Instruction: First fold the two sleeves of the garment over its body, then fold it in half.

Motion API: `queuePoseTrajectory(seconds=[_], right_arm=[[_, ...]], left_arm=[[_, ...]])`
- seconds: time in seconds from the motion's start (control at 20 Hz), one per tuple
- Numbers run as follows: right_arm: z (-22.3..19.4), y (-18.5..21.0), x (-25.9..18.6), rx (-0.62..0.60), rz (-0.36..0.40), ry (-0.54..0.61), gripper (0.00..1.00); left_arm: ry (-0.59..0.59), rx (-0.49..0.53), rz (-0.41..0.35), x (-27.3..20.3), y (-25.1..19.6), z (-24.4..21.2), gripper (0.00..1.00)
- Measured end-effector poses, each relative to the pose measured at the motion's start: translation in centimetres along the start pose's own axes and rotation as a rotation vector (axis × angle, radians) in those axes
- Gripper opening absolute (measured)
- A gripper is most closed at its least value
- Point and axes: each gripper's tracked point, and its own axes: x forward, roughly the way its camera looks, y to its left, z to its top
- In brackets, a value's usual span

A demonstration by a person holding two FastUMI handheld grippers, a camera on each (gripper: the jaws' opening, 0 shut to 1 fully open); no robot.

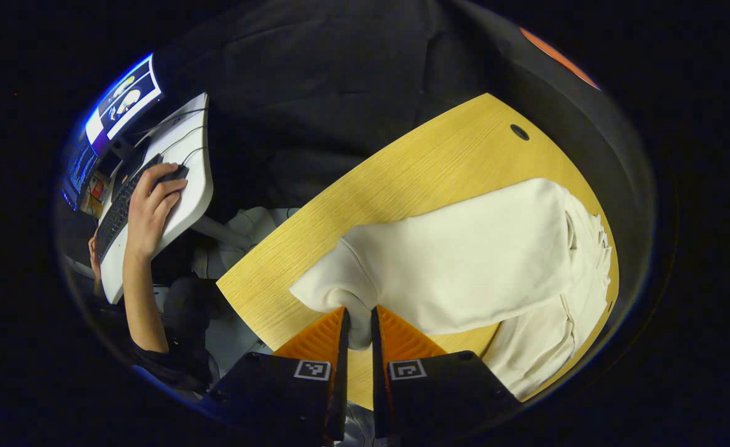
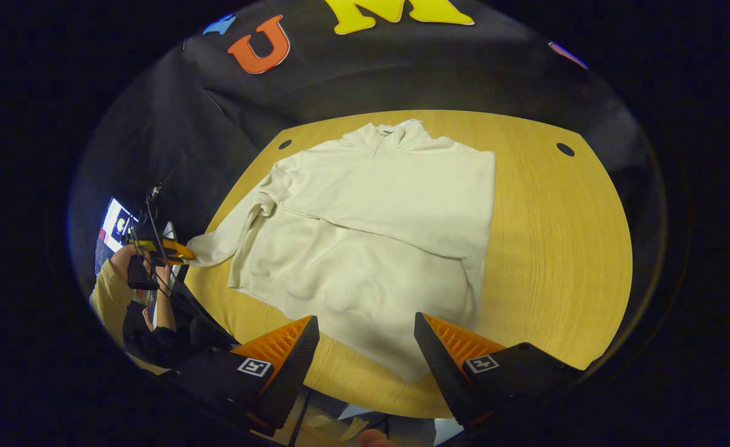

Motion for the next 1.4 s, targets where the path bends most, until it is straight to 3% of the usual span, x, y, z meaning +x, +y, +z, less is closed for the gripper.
queuePoseTrajectory(seconds=[0.4, 0.6, 1.0, 1.4], right_arm=[[0.4, -2.9, -2.8, 0.067, 0.036, -0.057, 0.96], [0.4, -4.3, -3.3, 0.117, 0.051, -0.070, 0.96], [0.2, -8.4, -5.1, 0.182, 0.011, -0.109, 0.96], [-2.2, -12.0, -6.8, 0.251, -0.071, -0.102, 0.96]], left_arm=[[-0.084, 0.158, -0.105, -5.9, -14.4, 5.9, 0.20], [-0.091, 0.259, -0.170, -7.8, -23.2, 5.3, 0.20], [-0.017, 0.469, -0.341, -8.6, -40.2, -2.0, 0.20], [0.081, 0.600, -0.438, -7.5, -52.2, -11.0, 0.20]])
